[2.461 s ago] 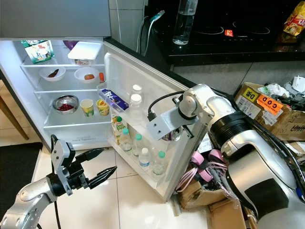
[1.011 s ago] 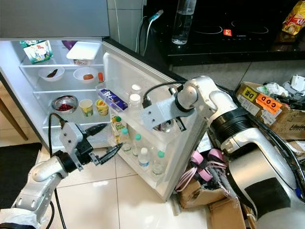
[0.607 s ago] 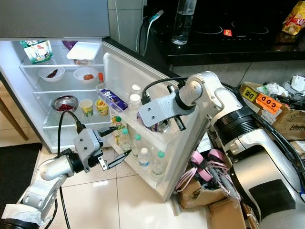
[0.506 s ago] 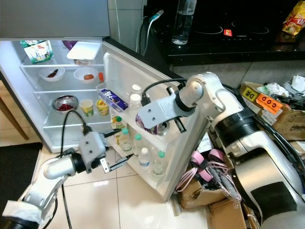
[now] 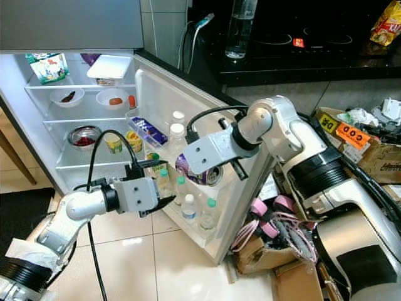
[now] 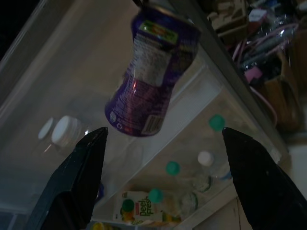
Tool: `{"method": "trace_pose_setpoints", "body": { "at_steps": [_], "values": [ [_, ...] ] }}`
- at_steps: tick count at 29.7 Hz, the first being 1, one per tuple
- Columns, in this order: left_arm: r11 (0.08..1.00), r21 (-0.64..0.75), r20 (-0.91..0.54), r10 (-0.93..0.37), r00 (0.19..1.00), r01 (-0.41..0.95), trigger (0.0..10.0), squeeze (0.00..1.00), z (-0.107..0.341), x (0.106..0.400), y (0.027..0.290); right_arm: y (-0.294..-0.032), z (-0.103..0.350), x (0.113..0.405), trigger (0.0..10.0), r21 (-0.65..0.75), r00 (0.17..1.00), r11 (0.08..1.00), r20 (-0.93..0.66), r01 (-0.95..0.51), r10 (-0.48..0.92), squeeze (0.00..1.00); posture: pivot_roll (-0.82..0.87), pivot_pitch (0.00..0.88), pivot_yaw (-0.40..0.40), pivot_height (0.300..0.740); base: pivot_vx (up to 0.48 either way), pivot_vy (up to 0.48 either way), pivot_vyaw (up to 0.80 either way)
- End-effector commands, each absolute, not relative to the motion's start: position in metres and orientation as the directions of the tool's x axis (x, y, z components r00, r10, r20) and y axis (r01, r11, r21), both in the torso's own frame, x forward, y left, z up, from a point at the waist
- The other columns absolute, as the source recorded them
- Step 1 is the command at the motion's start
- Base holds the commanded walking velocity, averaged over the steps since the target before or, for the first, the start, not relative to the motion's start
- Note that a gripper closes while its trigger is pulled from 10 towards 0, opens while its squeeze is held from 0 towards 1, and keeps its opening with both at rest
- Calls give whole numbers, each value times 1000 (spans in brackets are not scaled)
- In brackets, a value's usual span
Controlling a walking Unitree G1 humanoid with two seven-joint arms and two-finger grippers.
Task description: Restocking fridge
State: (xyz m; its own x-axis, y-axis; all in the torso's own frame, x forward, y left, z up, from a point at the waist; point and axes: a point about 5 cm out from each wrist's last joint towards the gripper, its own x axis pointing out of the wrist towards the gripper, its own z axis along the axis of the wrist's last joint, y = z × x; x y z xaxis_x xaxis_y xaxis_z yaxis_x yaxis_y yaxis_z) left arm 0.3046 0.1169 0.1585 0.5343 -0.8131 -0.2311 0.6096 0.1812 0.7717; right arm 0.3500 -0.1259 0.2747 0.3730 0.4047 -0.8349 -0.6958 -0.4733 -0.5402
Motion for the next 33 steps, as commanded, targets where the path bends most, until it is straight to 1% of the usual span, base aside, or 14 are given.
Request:
{"method": "trace_pose_setpoints", "body": {
  "at_steps": [1, 6, 11, 19, 22, 26, 28, 33],
  "values": [
    [133, 785, -268, -807, 526, 605, 10000, 0, 152, 305, 117, -128, 275, 347, 10000, -538, 364, -472, -835, -699, 412, 0, -150, 38, -48, 740, 0, 0, 0],
    [144, 799, -247, -808, 536, 584, 10000, 0, 149, 307, 110, -125, 276, 343, 10000, -533, 350, -482, -837, -695, 421, 0, -154, 43, -46, 740, 0, 0, 0],
    [143, 819, -215, -822, 527, 556, 10000, 0, 152, 309, 98, -122, 273, 337, 10000, -516, 310, -496, -843, -699, 439, 0, -154, 43, -46, 740, 0, 0, 0],
    [142, 824, -206, -827, 523, 548, 10000, 0, 152, 310, 96, -120, 273, 334, 10000, -512, 300, -500, -844, -698, 444, 0, -156, 47, -45, 740, 0, 0, 0],
    [129, 827, -207, -834, 511, 547, 10000, 0, 151, 309, 91, -118, 274, 331, 10000, -508, 286, -507, -844, -696, 454, 0, -161, 53, -38, 740, 0, 0, 0],
    [118, 821, -218, -840, 497, 559, 10000, 0, 147, 308, 89, -116, 275, 327, 10000, -509, 269, -512, -840, -693, 471, 0, -161, 54, -35, 740, 0, 0, 0],
    [146, 766, -237, -841, 486, 626, 10000, 0, 137, 308, 88, -114, 275, 326, 10000, -512, 266, -519, -838, -684, 476, 0, -159, 55, -36, 740, 0, 0, 0],
    [150, 755, -239, -844, 481, 638, 10000, 0, 136, 308, 87, -112, 276, 324, 10000, -513, 263, -521, -837, -682, 480, 0, -159, 57, -35, 740, 0, 0, 0]
  ]
}}
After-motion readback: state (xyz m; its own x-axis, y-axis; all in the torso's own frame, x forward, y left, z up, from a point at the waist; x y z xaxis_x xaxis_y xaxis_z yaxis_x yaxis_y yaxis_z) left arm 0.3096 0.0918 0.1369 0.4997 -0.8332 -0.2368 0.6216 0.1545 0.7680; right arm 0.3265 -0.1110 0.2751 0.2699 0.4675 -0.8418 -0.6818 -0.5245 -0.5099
